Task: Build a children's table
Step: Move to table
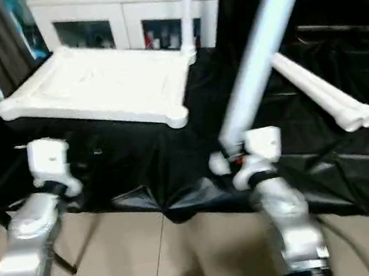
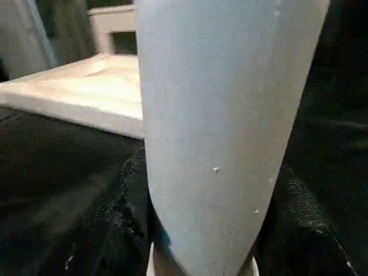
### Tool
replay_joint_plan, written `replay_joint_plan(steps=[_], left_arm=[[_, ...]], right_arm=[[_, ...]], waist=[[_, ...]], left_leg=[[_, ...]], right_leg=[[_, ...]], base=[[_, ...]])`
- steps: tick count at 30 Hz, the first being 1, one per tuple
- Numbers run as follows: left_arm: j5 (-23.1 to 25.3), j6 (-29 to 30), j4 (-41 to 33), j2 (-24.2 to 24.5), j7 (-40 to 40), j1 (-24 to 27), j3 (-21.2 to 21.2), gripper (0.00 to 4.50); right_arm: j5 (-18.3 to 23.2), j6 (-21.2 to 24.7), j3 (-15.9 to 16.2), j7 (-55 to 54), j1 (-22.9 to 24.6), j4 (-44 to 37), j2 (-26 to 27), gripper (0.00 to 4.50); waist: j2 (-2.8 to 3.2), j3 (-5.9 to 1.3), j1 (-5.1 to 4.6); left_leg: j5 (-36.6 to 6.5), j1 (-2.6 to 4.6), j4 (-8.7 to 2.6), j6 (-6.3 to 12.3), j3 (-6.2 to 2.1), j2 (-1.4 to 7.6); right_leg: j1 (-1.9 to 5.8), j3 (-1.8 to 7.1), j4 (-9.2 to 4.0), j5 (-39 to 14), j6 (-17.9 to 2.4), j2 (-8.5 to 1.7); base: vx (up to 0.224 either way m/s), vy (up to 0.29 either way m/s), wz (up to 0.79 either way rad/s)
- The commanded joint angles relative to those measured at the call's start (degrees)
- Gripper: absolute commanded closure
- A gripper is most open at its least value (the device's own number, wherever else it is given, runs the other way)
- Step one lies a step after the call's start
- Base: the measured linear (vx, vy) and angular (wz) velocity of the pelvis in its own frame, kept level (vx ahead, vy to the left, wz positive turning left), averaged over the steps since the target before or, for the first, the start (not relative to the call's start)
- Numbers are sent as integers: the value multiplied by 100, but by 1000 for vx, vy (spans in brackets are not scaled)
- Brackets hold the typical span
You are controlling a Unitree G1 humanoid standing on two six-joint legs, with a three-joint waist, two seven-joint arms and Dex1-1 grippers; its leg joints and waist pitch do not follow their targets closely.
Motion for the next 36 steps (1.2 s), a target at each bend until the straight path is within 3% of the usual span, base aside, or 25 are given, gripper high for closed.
replay_joint_plan(steps=[1, 2, 3, 4, 5, 6, 8, 9, 11, 13, 14, 16, 17, 18, 19, 21, 23, 25, 27, 29, 30, 31, 32, 33, 36], left_arm=[[-1, 14, -19, -30, -61, -59, -71, 153], [-3, 14, -19, -29, -59, -59, -75, 153], [-15, 13, -17, -29, -64, -61, -82, 153], [-24, 11, -16, -28, -69, -62, -87, 153], [-34, 10, -10, -35, -75, -68, -95, 153], [-41, 8, -8, -37, -80, -70, -99, 153], [-61, 1, 2, -45, -94, -79, -105, 153], [-58, 1, 6, -49, -91, -84, -107, 153], [-53, -2, 13, -66, -109, -91, -99, 153], [-62, -4, 13, -71, -125, -93, -95, 153], [-63, -5, 14, -72, -125, -95, -96, 153], [-78, -15, 32, -73, -128, -109, -105, 153], [-82, -18, 36, -74, -130, -111, -107, 153], [-83, -24, 46, -73, -136, -116, -107, 153], [-84, -28, 52, -74, -141, -120, -106, 153], [-79, -30, 59, -81, -148, -125, -100, 153], [-72, -36, 76, -97, -162, -138, -90, 153], [-73, -42, 80, -107, -163, -143, -100, 153], [-78, -45, 83, -111, -151, -144, -115, 153], [-83, -48, 85, -112, -149, -144, -119, 153], [-85, -51, 84, -114, -147, -142, -122, 153], [-88, -56, 86, -118, -153, -142, -117, 153], [-87, -57, 85, -119, -155, -141, -115, 153], [-83, -56, 80, -124, -157, -138, -113, 153], [-76, -61, 74, -132, -162, -132, -108, 153]], right_arm=[[36, 34, -129, 9, -44, -152, -78, 262], [35, 35, -132, 13, -43, -155, -79, 262], [29, 42, -138, 11, -41, -158, -81, 262], [25, 47, -141, 8, -41, -160, -82, 262], [22, 49, -155, -2, -42, -164, -89, 262], [10, 47, -160, -16, -40, -170, -94, 262], [16, 33, -177, -10, -49, -180, -101, 262], [19, 33, -185, -5, -56, -176, -103, 262], [49, 10, -175, -26, -81, -150, -125, 262], [73, -8, -179, -23, -95, -140, -120, 262], [72, -7, -181, -20, -97, -139, -118, 262], [64, 0, -200, 10, -105, -140, -100, 262], [62, 0, -202, 15, -106, -139, -98, 262], [68, -6, -206, 21, -108, -132, -94, 262], [63, -12, -204, 18, -111, -124, -97, 262], [63, -18, -198, 11, -115, -115, -105, 262], [79, -10, -190, 8, -117, -109, -122, 262], [89, 1, -200, 28, -107, -129, -122, 262], [78, 9, -217, 42, -105, -140, -112, 262], [75, 15, -224, 42, -106, -140, -109, 262], [51, -1, -216, 43, -107, -142, -119, 262], [42, -14, -204, 32, -107, -142, -124, 262], [42, -16, -198, 27, -108, -141, -124, 262], [51, -16, -191, 21, -106, -142, -131, 262], [52, -21, -181, 17, -109, -139, -128, 262]], waist=[[93, -313, -211], [31, -331, -187], [-53, -354, -125], [-136, -307, -47], [-143, -285, 146], [-244, -294, 282], [32, -405, 225], [149, -431, -87], [85, -404, -298], [-102, -381, -219], [-194, -336, -12], [-121, -430, 134], [42, -428, 122], [190, -432, -152], [177, -557, -422], [116, -443, -302], [-133, -405, -245], [-472, -385, 18], [-293, -169, 291], [-130, -147, 374], [-208, -78, 289], [46, -230, 192], [223, -474, -138], [174, -441, -232], [100, -362, -245]], left_leg=[[-400, 420, -647, 1713, -251, 485], [-197, 249, -583, 1805, -135, 354], [-153, 436, -519, 974, 302, 292], [-296, 261, -503, 604, 434, 124], [-594, 75, -346, 35, 450, -29], [-294, -354, -215, 382, 237, -12], [502, -383, -332, 515, 76, 170], [1089, 355, -609, 927, -182, 361], [1004, 779, -587, 2129, -514, 641], [925, 364, -361, 2393, -117, 227], [618, -283, -71, 2083, 80, -209], [690, -598, 123, 1398, -12, -10], [1099, -440, -179, 1065, -33, 139], [1846, 300, -417, 1446, -329, 362], [2653, 1112, -409, 2642, -949, 891], [2786, 725, -482, 3181, -798, 821], [1457, 555, -292, 2368, -281, 201], [-690, 117, 286, 1105, 287, -545], [-629, -114, 662, -41, -54, -353], [-507, -64, 454, -464, -194, -269], [-281, -246, 103, -156, -304, -156], [-41, -21, -377, 86, -287, -14], [288, 714, -684, 717, -908, 617], [-191, 772, -730, 1403, -1050, 799], [343, 627, -684, 2457, -768, 408]], right_leg=[[-63, 46, -162, 161, -1196, -288], [125, 132, -254, 350, -1279, -388], [154, 418, -266, 203, -1551, -266], [358, 581, -363, 58, -1614, -180], [653, 985, -532, -370, -1687, -257], [944, 968, -597, -269, -1616, -555], [835, 760, -465, 257, -1674, -419], [155, 221, -55, 531, -1123, 76], [-315, 123, 135, -13, -799, -130], [96, 317, -169, 600, -988, -394], [737, 730, -461, 557, -1256, -604], [1051, 878, -488, 673, -1881, -778], [874, 575, -310, 1150, -1774, -429], [207, 82, 123, 926, -1189, 90], [-659, -14, 569, -408, -263, -64], [-780, 69, 721, -352, 481, -236], [-535, 269, 4, 578, -47, -368], [415, 1296, -632, -1146, -1340, -574], [556, 1824, -747, -1660, -2318, -532], [429, 1945, -798, -1517, -1751, -73], [482, 1574, -707, -1291, -1536, -90], [370, 1172, -581, -966, -1086, 124], [-344, 536, 292, -680, -482, 231], [-566, 275, 576, -720, -13, 39], [-721, 63, 514, -40, 443, -78]], base=[[86, 40, 13], [86, 34, 7], [86, 27, -20], [86, 27, -20], [88, 31, -44], [77, 46, -27], [72, 49, -16], [109, 21, 3], [115, 13, 6], [78, 18, 12], [60, 28, 15], [59, 20, 14], [69, 13, 14], [129, -27, 15], [129, -27, 15], [67, -34, -3], [24, -24, -9], [83, -65, 7], [68, -74, -17], [51, -43, -32], [52, 38, -13], [52, 38, -13], [107, 61, -1], [115, 38, 5], [93, 26, 4]])
